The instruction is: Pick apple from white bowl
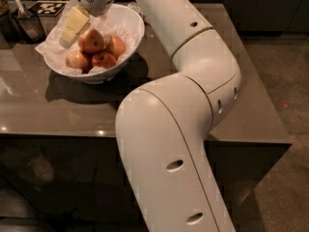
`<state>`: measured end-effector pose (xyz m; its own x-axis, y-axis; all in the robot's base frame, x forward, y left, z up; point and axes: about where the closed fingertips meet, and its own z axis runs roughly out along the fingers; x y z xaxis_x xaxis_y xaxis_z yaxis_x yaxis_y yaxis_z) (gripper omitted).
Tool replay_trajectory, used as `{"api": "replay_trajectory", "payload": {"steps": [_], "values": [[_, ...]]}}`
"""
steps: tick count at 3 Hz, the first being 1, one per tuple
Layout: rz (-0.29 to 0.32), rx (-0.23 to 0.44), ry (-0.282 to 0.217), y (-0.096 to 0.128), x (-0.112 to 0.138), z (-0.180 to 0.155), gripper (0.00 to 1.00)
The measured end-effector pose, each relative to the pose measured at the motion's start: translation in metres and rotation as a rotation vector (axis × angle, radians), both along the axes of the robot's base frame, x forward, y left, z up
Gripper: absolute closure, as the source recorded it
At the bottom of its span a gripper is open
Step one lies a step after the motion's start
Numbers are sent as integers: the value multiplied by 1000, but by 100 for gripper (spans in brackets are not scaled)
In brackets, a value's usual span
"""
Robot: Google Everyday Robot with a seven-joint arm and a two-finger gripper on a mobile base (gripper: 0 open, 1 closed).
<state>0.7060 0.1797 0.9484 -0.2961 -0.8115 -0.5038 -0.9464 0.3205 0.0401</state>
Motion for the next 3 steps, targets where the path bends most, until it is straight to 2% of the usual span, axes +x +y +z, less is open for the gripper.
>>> {"api": "replay_trajectory", "payload": {"steps": [2, 3], "values": [[-31, -7, 46, -9, 6, -25, 0], [-34, 1, 44, -6, 9, -29, 13]]}}
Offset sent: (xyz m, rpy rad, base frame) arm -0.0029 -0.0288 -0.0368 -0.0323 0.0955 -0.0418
